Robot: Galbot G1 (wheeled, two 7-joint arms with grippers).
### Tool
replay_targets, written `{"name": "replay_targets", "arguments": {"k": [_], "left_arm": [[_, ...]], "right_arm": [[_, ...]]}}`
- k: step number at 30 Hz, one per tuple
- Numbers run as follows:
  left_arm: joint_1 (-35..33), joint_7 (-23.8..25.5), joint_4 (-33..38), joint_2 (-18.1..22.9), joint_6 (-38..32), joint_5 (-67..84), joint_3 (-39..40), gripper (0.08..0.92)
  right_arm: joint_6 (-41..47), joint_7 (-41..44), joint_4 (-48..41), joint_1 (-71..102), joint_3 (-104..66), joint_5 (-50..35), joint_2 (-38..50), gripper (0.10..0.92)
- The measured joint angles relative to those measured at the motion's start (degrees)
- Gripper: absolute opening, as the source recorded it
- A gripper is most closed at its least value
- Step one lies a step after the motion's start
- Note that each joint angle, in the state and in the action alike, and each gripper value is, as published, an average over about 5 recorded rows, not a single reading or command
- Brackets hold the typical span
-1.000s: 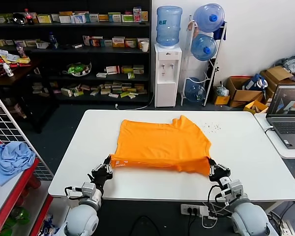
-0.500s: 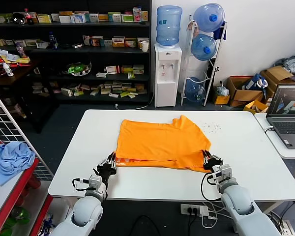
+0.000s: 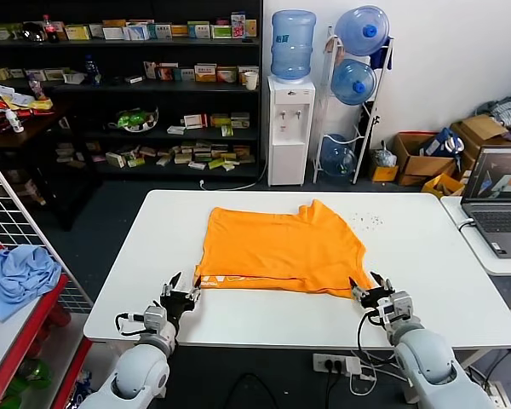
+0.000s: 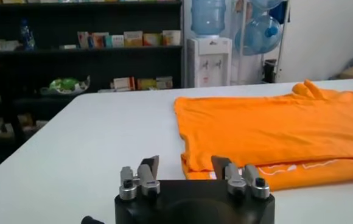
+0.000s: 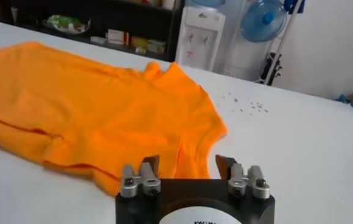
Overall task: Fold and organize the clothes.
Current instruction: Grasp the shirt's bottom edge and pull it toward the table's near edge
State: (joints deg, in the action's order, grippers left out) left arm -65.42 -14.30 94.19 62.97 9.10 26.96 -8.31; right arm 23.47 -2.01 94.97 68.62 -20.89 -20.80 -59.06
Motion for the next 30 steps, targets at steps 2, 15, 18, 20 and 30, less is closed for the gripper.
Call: {"name": "replay_targets", "arguments": {"k": [2, 15, 18, 20, 30], "left_arm": [[0.02, 0.07, 0.0, -0.01, 0.49, 0.83, 0.02, 0.764], [1.02, 0.52, -1.75, 0.23, 1.5, 3.83, 0.24, 0.663], [1.15, 0.99, -2.47, 0.31, 1.55, 4.33, 0.25, 0.576], [1.12, 1.32, -2.84, 0.33, 1.68, 4.64, 0.34, 0.524], [0.19, 2.5, -2.35, -0.44, 2.82, 6.2, 0.47, 0.23]], "right_arm": [[0.47, 0.06, -0.01, 0.35, -0.03, -0.02, -0.09, 0.807], [1.79, 0.51, -1.45, 0.34, 0.49, 0.14, -0.67, 0.55], [2.23, 0.51, -1.48, 0.38, 0.62, 0.24, -0.61, 0.463], [2.57, 0.42, -1.38, 0.5, 0.68, 0.2, -0.48, 0.403], [5.08, -1.16, 1.68, 2.77, 0.01, -0.93, 1.07, 0.143]]}}
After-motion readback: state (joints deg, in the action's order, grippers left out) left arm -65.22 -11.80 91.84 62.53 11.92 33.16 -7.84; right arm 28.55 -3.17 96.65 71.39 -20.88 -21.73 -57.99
